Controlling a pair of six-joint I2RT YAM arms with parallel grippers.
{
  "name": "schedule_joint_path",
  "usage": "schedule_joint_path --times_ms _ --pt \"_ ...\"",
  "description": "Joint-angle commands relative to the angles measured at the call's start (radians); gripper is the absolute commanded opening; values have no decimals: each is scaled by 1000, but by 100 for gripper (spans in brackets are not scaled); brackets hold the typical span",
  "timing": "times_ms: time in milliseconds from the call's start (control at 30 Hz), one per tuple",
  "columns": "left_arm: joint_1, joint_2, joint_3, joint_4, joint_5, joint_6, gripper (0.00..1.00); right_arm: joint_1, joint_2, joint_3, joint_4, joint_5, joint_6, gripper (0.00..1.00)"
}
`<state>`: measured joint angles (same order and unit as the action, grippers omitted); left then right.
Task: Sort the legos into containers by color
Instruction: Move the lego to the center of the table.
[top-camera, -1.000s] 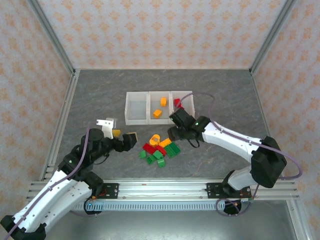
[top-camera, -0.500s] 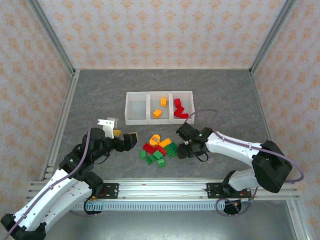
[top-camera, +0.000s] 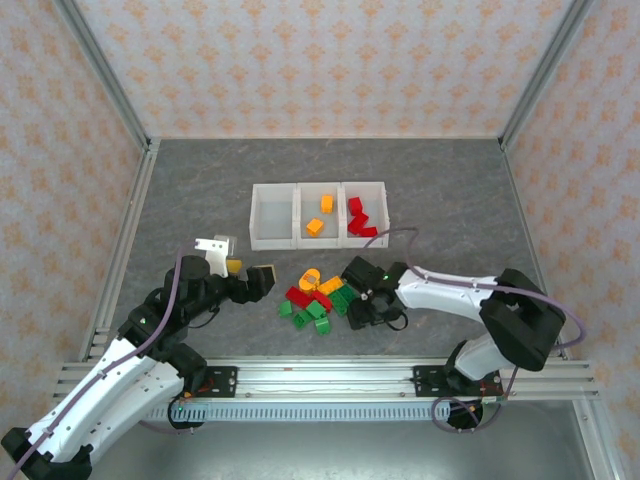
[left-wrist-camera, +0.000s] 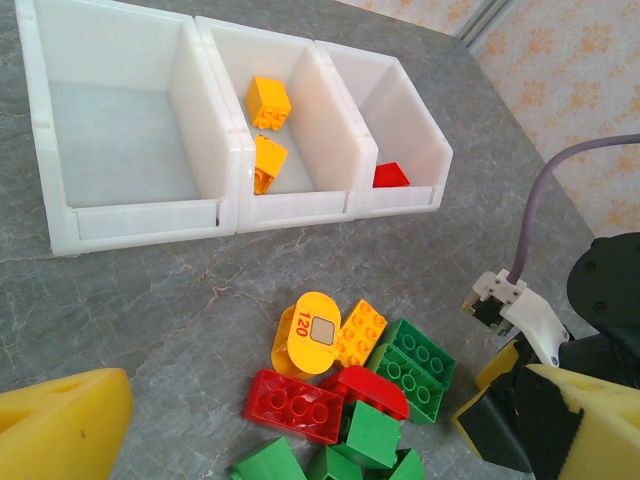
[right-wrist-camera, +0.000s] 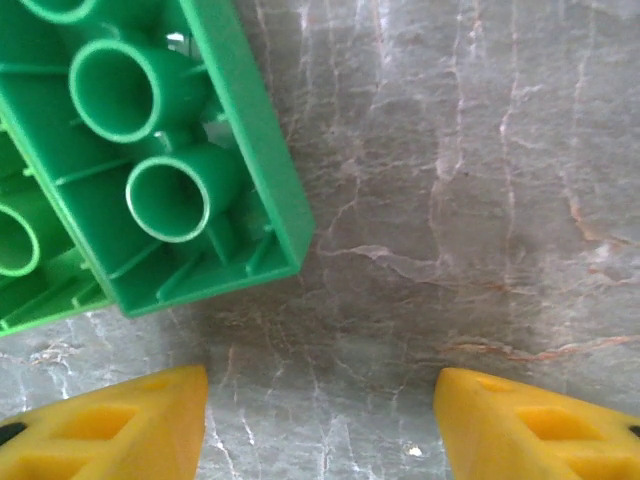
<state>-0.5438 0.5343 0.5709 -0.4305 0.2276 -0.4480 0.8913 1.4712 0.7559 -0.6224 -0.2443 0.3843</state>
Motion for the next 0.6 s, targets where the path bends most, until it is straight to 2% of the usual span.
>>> schedule_joint_path --times_ms 0,567 --pt "-8 -10 4 16 -14 -6 99 3 34 43 35 67 14 62" --pt "-9 -19 4 20 -13 -4 99 2 195 229 106 151 2 56"
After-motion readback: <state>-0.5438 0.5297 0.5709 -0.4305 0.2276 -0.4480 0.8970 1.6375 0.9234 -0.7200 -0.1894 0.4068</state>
